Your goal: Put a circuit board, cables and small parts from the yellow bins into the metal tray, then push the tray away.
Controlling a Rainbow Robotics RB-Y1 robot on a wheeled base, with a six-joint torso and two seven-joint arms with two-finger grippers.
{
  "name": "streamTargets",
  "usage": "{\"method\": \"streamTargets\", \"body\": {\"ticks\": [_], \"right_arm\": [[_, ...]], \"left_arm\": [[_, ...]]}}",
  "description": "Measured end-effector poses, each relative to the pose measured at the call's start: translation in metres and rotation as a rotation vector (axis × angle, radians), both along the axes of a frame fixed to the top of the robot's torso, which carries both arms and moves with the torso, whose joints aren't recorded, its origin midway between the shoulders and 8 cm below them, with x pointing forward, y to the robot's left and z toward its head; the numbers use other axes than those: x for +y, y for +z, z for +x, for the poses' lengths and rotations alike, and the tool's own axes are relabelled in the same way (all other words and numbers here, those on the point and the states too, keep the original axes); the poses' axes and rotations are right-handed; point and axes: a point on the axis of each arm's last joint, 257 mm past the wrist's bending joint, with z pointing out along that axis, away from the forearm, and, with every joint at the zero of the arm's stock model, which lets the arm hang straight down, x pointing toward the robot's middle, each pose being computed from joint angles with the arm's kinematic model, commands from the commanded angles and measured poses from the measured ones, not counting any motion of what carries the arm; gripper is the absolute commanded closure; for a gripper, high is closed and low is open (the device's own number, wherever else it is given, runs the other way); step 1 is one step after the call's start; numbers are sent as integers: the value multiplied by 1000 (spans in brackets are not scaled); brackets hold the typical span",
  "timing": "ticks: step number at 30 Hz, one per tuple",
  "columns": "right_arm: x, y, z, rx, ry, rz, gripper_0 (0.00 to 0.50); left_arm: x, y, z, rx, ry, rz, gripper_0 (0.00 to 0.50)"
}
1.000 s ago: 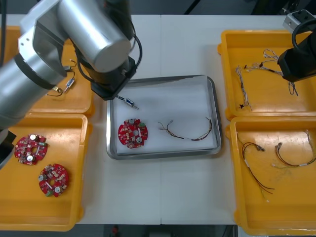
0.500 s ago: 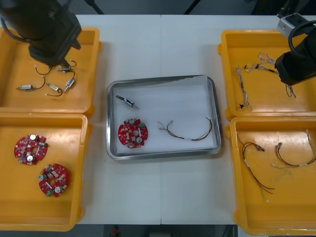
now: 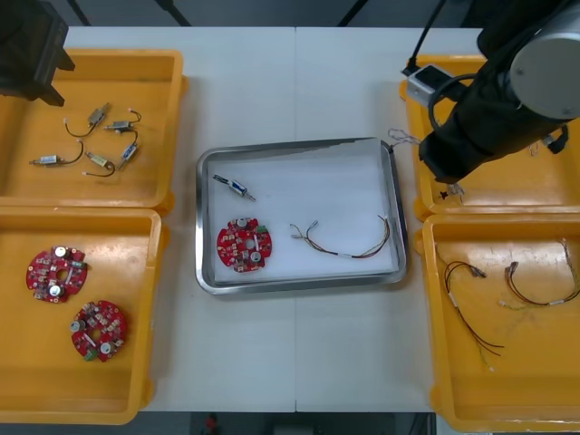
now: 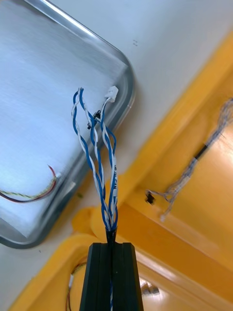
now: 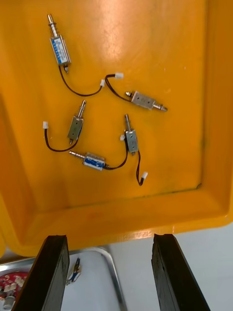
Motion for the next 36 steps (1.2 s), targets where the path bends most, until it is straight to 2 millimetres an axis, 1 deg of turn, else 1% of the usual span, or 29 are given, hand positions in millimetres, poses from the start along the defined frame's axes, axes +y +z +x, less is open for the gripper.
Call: {"method": "streamTargets", "body": {"ticks": [5, 8, 12, 15, 19, 22, 25, 30, 33, 35, 36], "right_arm": [[44, -15, 5, -42, 129, -3, 500], [68, -22, 15, -110, 247, -57, 500], [105, -35, 23, -178, 425, -86, 500], [119, -50, 29, -197, 520, -112, 500], [125, -67, 37, -214, 590, -151, 500], [122, -78, 42, -207, 642, -193, 500], [117, -84, 49, -209, 678, -226, 500], [107, -91, 64, -211, 671, -238, 500], [103, -95, 65, -201, 674, -243, 500], [104, -95, 65, -198, 674, -239, 451], [104, -95, 64, -196, 674, -236, 451]], "left_arm": [[30, -6, 13, -14, 57, -18, 0], [46, -13, 18, -7, 23, 9, 0], [58, -18, 25, -15, -67, 61, 0], [63, -23, 33, -34, -74, 75, 0], [75, -39, 37, -25, -36, 82, 0], [85, -48, 39, -24, -11, 82, 0], [90, -54, 40, -25, 0, 78, 0], [95, -69, 35, -4, 7, 77, 0], [100, -79, 32, 4, 13, 78, 0], [104, -86, 30, 11, 19, 84, 0], [107, -88, 29, 12, 22, 91, 0]]}}
